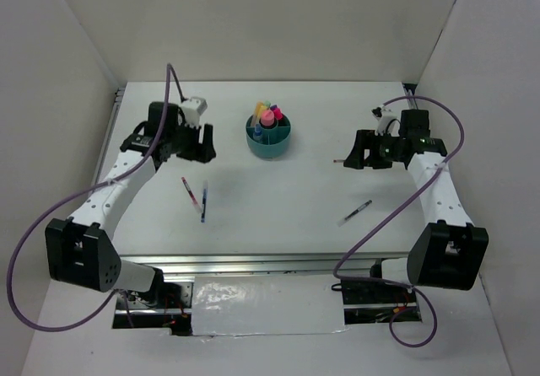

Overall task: Sort the stationery into containers
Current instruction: Grab a piece of stationery with the left arm

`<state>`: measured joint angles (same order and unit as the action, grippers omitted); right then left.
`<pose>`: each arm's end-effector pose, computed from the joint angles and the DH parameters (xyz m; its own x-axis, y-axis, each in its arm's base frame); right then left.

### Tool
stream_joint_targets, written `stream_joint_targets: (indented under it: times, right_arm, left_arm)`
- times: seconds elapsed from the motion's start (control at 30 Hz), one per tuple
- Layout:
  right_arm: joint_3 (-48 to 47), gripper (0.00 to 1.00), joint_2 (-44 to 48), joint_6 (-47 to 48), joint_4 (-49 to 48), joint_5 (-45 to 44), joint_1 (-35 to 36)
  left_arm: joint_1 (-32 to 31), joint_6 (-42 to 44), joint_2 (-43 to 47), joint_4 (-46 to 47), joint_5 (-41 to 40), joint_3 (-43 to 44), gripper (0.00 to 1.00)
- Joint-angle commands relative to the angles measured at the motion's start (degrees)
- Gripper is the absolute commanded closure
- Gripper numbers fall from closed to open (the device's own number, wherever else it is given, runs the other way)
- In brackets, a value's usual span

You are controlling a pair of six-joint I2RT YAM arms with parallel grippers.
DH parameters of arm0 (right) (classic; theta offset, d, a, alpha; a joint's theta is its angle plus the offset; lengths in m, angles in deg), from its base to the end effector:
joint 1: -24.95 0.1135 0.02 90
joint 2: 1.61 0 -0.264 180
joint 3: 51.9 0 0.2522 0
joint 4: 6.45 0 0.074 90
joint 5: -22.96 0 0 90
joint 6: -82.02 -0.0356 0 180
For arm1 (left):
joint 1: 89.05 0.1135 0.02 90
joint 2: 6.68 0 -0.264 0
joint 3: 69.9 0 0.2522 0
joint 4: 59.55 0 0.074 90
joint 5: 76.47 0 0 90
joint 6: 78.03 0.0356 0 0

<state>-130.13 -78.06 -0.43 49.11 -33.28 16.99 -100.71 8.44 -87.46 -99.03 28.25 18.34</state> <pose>0.2716 -0.0180 0.2944 -0.7645 -0.0034 -0.6447 -0.3132 0.8760 0.3668 0.3113 -0.0735 0.3493 -0.5433 0.0513 -0.8380 0.3737 0.9086 -0.1867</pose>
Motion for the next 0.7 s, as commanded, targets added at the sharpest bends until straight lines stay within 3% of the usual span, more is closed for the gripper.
stream_joint_targets:
  times: [0.0, 0.3, 0.67]
  right_arm:
    - [-0.39, 0.21, 2.09, 0.62, 0.12, -0.1, 0.93]
    - [-0.05, 0.2, 3.05, 0.45, 0.39, -0.45, 1.46]
    - [0.22, 0.19, 4.2, 0.62, 0.65, -0.8, 1.46]
  left_arm:
    - [2.34, -5.33, 4.2, -3.73, -7.32, -10.36, 0.22]
    - [8.57, -12.55, 0.89, -6.02, -13.84, -18.58, 0.31]
    - [10.34, -17.29, -11.59, -7.15, -12.96, -10.95, 0.37]
